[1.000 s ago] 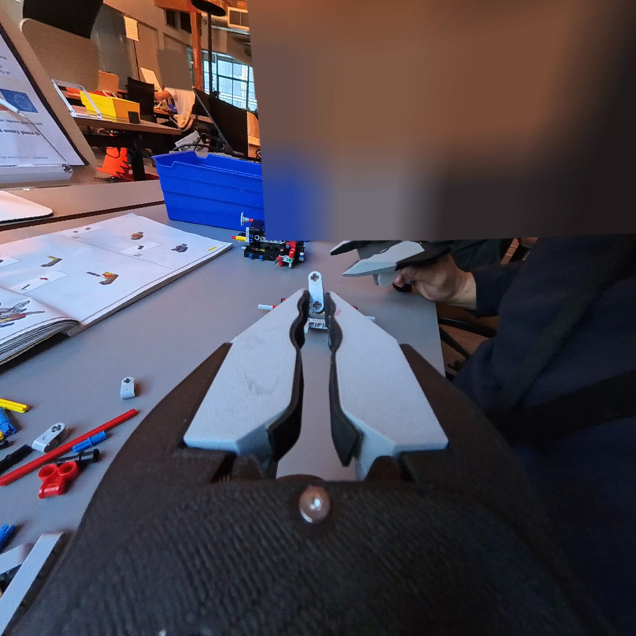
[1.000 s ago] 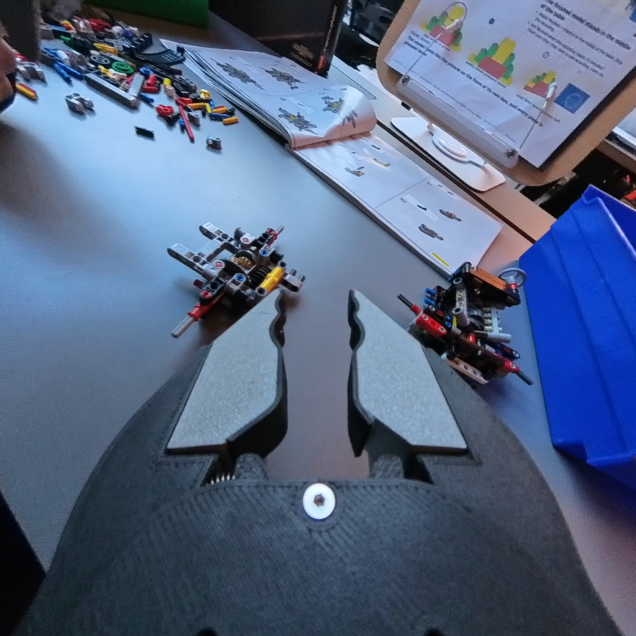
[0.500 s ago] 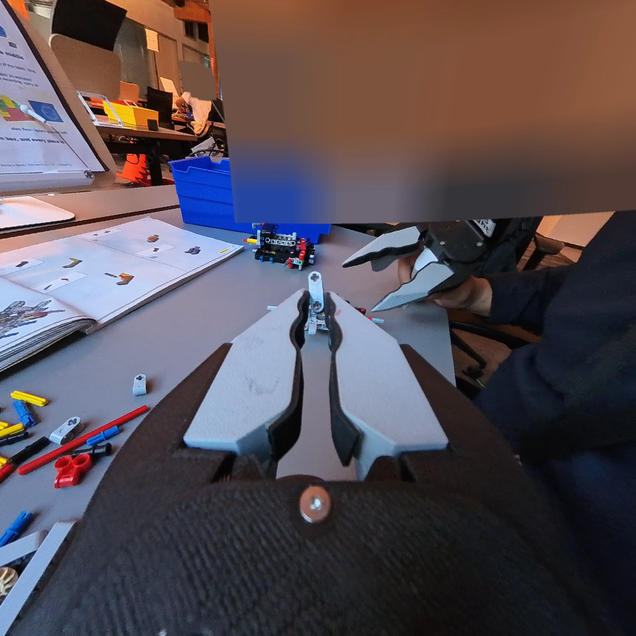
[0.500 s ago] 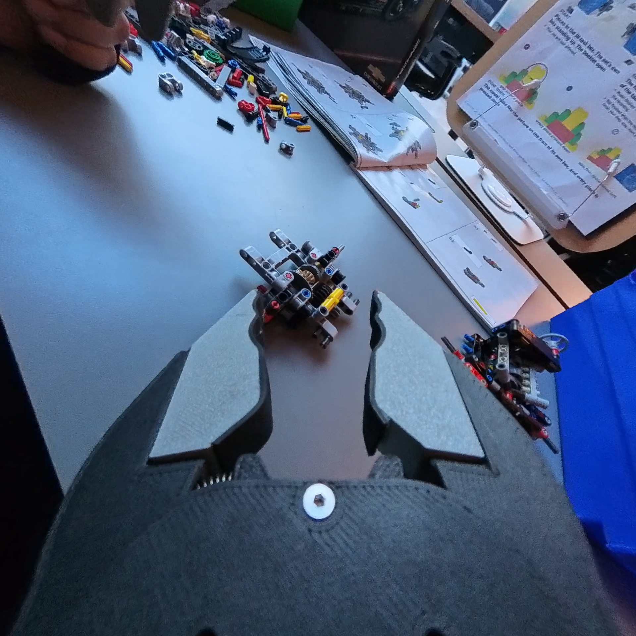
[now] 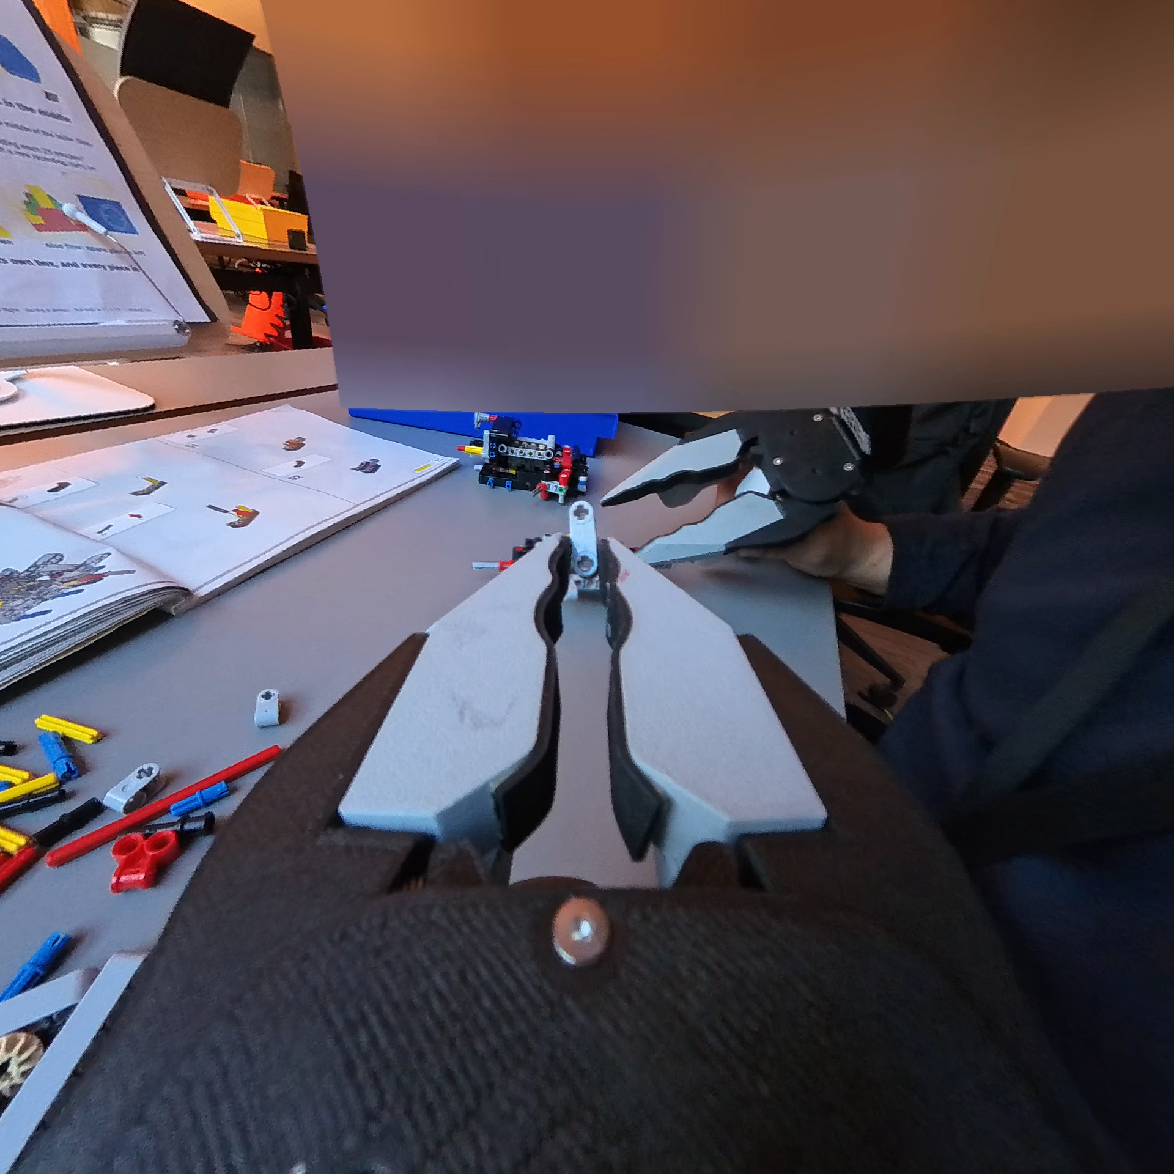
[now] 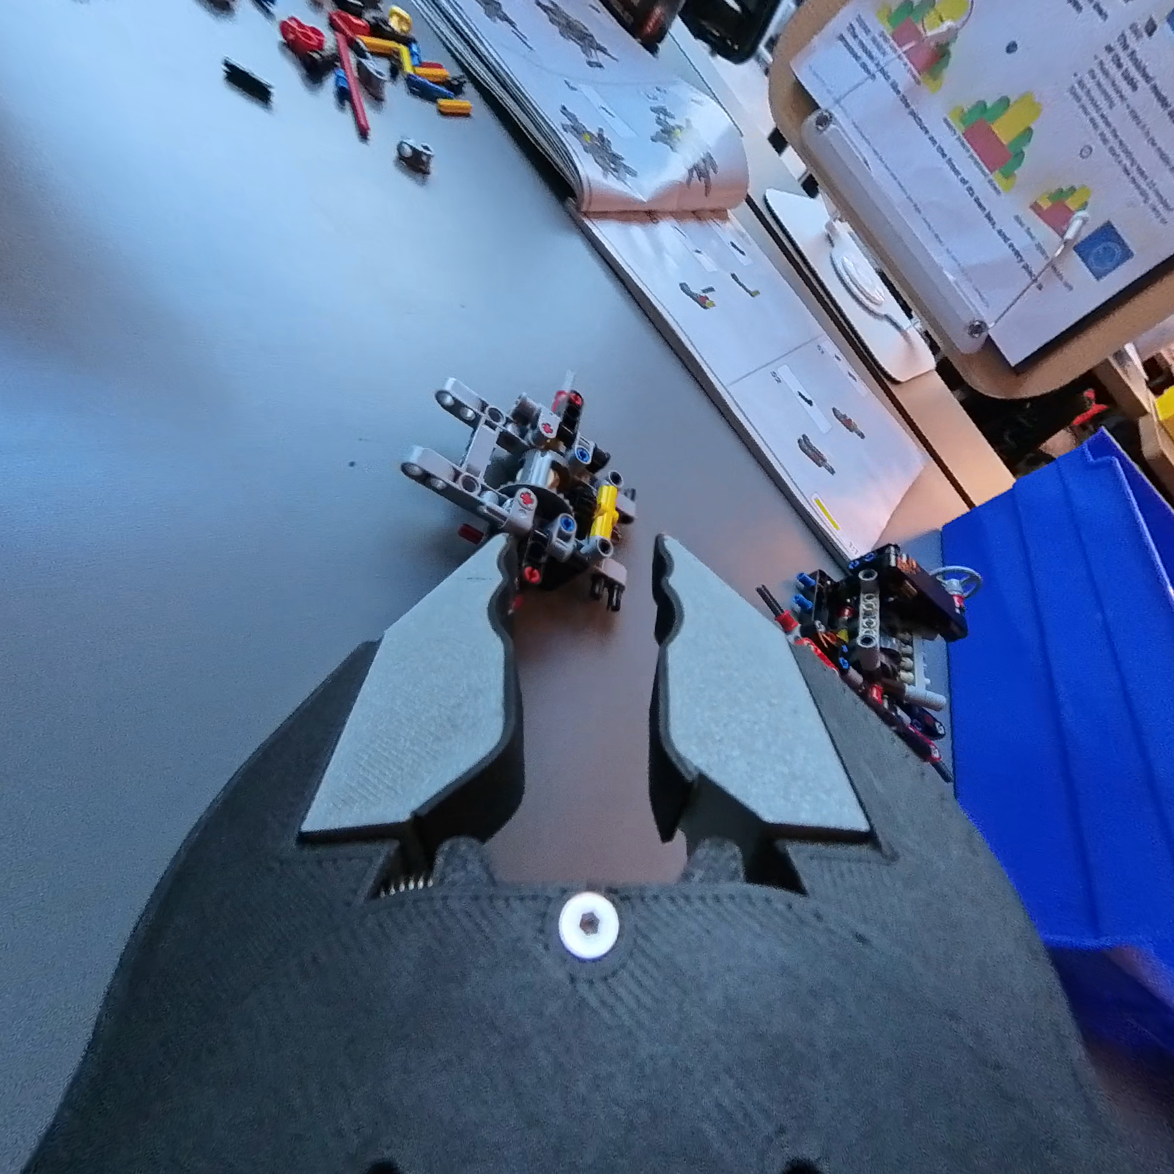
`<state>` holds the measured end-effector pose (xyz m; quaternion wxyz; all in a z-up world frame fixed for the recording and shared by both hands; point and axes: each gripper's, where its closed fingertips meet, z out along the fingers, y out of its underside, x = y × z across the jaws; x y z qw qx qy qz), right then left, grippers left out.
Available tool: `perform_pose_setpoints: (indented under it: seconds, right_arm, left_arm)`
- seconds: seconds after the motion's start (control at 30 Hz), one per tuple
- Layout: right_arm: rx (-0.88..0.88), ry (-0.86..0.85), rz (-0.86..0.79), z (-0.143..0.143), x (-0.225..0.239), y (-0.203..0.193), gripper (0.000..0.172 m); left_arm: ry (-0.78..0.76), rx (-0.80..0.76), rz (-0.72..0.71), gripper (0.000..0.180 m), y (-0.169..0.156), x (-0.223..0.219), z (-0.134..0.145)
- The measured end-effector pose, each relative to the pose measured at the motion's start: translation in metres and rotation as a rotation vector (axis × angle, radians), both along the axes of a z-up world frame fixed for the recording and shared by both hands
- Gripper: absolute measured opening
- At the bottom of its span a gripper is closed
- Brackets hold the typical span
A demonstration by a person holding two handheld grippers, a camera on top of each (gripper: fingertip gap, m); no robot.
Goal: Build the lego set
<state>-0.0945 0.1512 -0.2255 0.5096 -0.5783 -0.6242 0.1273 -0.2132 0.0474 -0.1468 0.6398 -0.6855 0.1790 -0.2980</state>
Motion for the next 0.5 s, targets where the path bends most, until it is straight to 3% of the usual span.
perform_pose_setpoints:
  seconds: [0.33, 0.5]
  right_arm:
    - [-0.07, 0.054, -0.11, 0.005, 0.009, 0.032, 0.026]
    - [-0.086, 0.132, -0.109, 0.016, 0.011, 0.035, 0.018]
  left_arm:
    - [-0.075, -0.025, 0.089, 0.006, 0.006, -0.024, 0.002]
    - [-0.061, 0.016, 0.263, 0.006, 0.01, -0.055, 0.005]
